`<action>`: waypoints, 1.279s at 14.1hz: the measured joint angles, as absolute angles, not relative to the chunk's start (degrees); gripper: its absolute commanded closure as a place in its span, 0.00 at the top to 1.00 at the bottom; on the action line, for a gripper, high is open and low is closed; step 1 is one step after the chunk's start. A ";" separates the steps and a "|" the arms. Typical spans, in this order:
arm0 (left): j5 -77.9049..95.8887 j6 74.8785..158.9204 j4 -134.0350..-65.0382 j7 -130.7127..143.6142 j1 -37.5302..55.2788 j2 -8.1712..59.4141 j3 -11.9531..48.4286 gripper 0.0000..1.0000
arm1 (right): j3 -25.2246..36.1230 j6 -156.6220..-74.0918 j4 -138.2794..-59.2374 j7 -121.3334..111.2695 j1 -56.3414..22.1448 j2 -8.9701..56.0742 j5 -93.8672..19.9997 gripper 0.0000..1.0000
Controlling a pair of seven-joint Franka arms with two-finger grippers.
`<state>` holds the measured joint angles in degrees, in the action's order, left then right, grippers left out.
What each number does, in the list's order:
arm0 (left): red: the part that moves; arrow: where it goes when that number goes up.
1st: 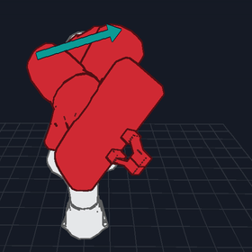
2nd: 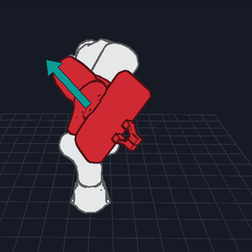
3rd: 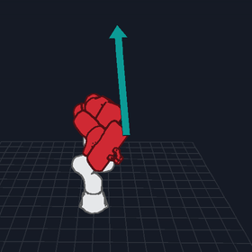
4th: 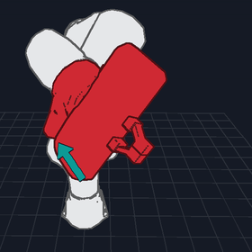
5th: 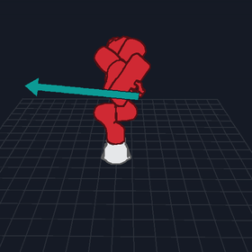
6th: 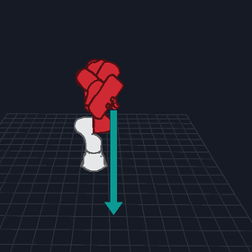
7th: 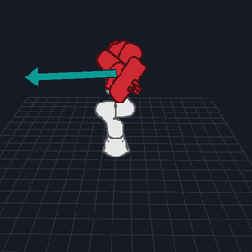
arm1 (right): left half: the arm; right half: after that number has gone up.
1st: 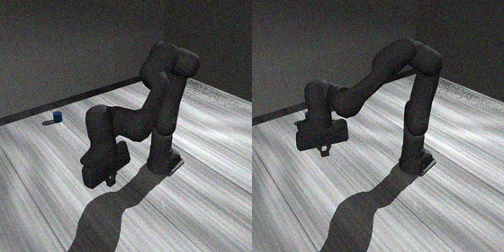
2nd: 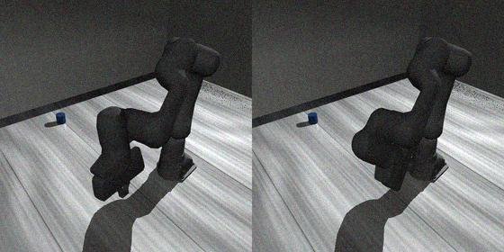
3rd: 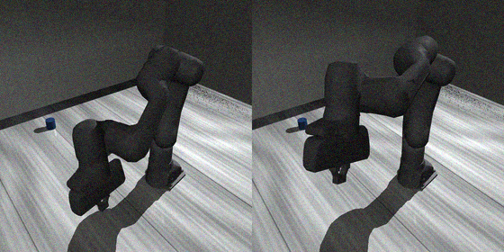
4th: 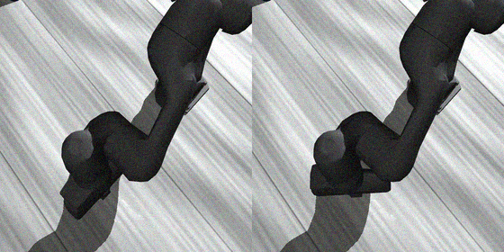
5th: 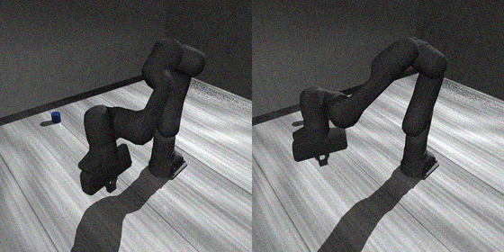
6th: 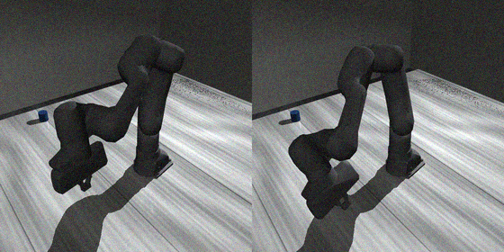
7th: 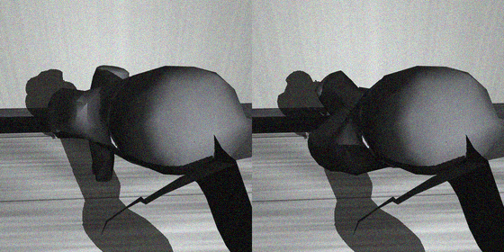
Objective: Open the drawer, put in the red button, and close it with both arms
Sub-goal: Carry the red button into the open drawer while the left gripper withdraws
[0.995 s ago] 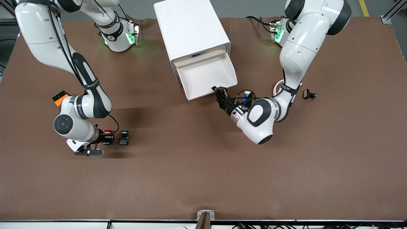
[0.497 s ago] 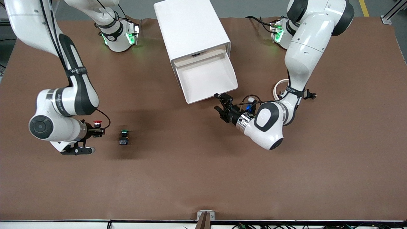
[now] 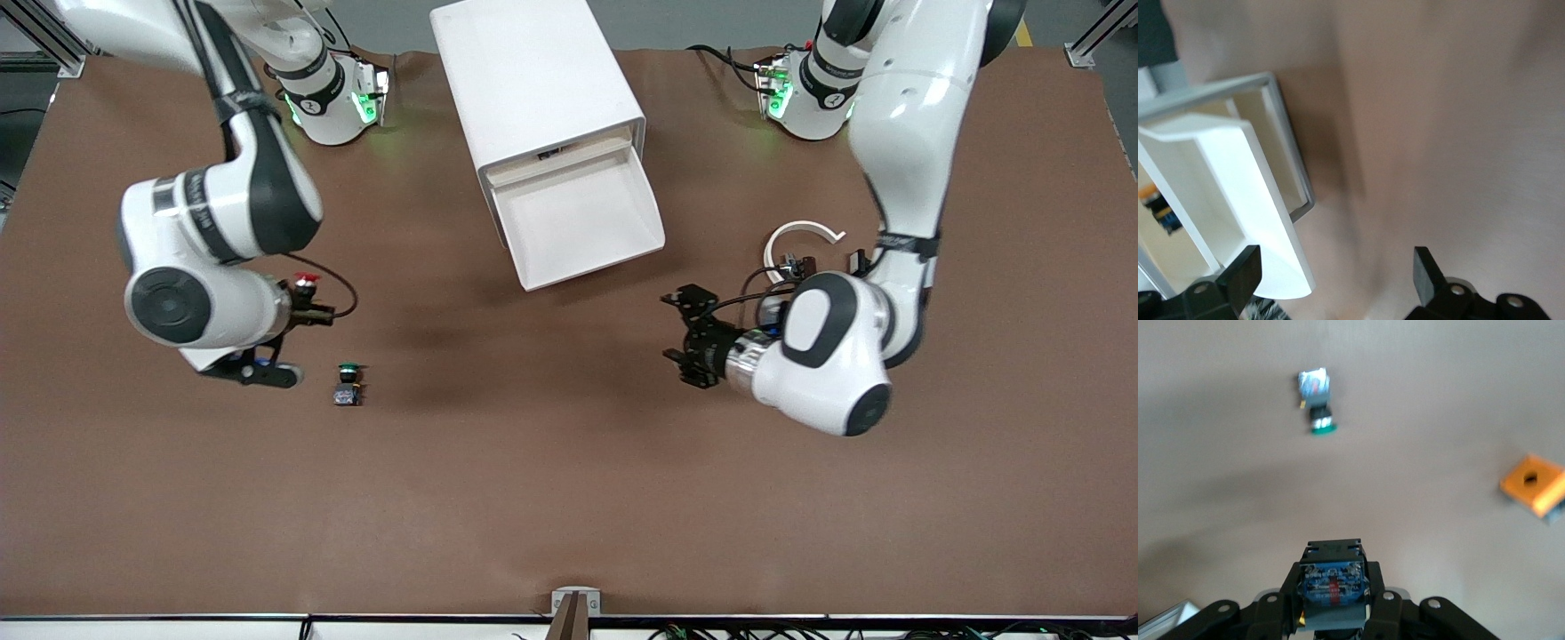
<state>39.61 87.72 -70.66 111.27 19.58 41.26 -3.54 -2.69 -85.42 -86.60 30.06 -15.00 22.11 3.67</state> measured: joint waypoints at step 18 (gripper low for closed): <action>8.16 78.02 -74.62 46.50 11.04 20.82 -4.78 1.00 | -3.04 -101.62 -83.75 107.74 -43.60 27.83 -10.07 0.39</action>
<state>8.16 78.02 -74.62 46.50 11.04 20.82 -4.78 -3.04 -101.62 -83.75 107.74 -43.60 27.83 -10.07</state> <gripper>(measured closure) 0.000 0.590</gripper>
